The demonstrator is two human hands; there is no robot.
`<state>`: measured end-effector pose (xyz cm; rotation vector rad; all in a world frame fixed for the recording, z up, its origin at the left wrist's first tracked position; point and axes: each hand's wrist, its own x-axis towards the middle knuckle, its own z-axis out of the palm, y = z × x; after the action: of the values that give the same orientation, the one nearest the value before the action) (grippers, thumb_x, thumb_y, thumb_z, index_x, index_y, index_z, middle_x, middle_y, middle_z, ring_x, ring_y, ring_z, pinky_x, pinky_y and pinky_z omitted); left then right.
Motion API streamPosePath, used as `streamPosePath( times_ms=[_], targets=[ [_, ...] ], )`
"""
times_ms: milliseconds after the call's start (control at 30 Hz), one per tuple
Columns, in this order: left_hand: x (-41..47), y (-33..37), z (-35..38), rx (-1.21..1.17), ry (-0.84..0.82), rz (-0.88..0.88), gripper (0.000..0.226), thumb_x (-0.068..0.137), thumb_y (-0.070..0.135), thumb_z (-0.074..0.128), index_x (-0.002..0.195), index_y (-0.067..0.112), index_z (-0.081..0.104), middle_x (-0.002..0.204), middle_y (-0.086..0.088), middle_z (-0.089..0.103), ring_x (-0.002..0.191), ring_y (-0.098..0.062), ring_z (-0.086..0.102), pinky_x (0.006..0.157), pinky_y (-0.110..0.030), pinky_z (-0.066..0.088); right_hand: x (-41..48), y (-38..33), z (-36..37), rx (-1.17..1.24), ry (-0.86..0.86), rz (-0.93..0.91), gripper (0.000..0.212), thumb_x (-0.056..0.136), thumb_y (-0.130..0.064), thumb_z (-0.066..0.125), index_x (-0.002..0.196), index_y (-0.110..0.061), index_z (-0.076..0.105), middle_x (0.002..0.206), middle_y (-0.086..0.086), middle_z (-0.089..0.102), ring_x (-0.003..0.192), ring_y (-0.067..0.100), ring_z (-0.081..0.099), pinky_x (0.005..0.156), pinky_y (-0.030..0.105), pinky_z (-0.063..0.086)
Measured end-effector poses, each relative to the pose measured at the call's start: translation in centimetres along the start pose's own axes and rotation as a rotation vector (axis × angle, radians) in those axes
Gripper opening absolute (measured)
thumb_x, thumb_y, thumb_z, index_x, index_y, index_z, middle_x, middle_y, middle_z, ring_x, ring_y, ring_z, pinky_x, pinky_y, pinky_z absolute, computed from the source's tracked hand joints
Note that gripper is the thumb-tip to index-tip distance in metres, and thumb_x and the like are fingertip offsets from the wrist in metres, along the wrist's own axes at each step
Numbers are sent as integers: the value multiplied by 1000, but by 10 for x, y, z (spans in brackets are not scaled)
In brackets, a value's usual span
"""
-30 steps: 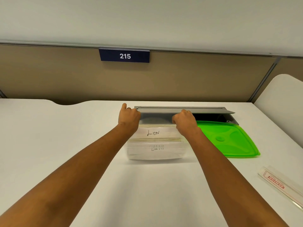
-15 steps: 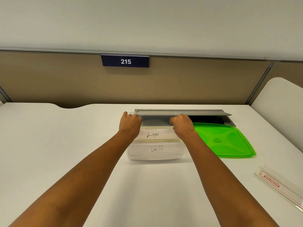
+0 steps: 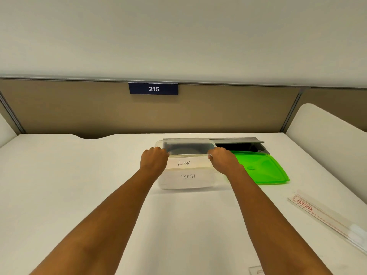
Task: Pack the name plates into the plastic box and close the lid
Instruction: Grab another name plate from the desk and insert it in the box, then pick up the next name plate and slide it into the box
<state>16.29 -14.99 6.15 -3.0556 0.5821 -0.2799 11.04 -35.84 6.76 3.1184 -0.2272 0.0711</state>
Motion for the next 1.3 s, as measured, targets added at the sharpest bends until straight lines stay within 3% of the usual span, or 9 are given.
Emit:
streamPosePath(
  times_ms=[500,700,1067,1300],
  targets=[
    [-98,0,-10,-217,13,21,42,103,32,28,116,11,62,115,-9,68,106,-30,62,87,-35,45,-114,-20,0,179,61,111,36,99,-19,43,133,-17,52,137,7,54,127,27,49,100,37,43],
    [-120,34,-16,-328,57,65,41,103,32,30,129,13,56,131,-6,61,120,-26,56,98,-35,42,-146,0,0,292,189,169,34,97,-19,48,128,-12,57,130,11,59,124,29,51,100,40,44],
    [-108,179,-7,-561,10,83,39,102,30,33,130,14,54,132,-9,60,122,-28,53,101,-37,41,-178,134,16,344,262,309,31,95,-19,50,124,-10,60,122,13,62,116,31,54,93,39,48],
    [-94,291,14,-968,-70,-95,33,99,25,42,120,8,62,121,-13,66,113,-31,59,90,-32,45,-197,239,35,298,185,361,35,94,-26,54,127,-13,56,126,11,59,119,28,51,93,39,47]
  ],
)
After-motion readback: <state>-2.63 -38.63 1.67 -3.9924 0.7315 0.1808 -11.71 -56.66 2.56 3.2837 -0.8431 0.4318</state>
